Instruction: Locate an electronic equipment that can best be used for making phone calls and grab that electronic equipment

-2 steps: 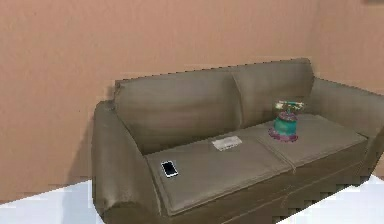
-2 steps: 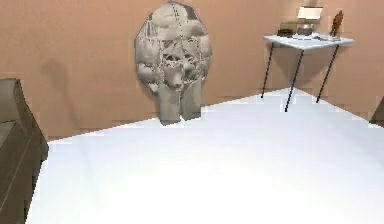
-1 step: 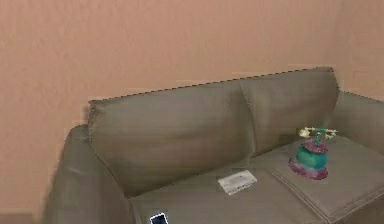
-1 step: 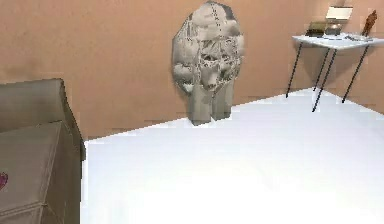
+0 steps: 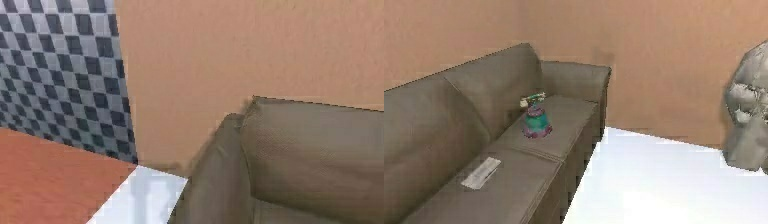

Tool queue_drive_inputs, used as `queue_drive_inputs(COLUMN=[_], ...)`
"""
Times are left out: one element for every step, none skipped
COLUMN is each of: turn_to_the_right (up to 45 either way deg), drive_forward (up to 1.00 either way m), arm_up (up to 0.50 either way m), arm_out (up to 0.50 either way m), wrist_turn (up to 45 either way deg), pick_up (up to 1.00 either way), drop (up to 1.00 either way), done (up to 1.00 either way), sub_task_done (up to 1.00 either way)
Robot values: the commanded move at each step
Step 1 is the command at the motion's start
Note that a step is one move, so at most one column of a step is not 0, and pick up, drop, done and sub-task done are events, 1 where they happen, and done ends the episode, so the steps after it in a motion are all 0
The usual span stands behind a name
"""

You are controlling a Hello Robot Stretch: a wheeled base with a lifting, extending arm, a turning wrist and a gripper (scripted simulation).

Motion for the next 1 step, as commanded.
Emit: queue_drive_inputs(turn_to_the_right=[-45.0], drive_forward=[0.00], arm_up=[0.00], arm_out=[0.00], wrist_turn=[0.0], pick_up=[0.00], drop=[0.00], done=[0.00], sub_task_done=[0.00])
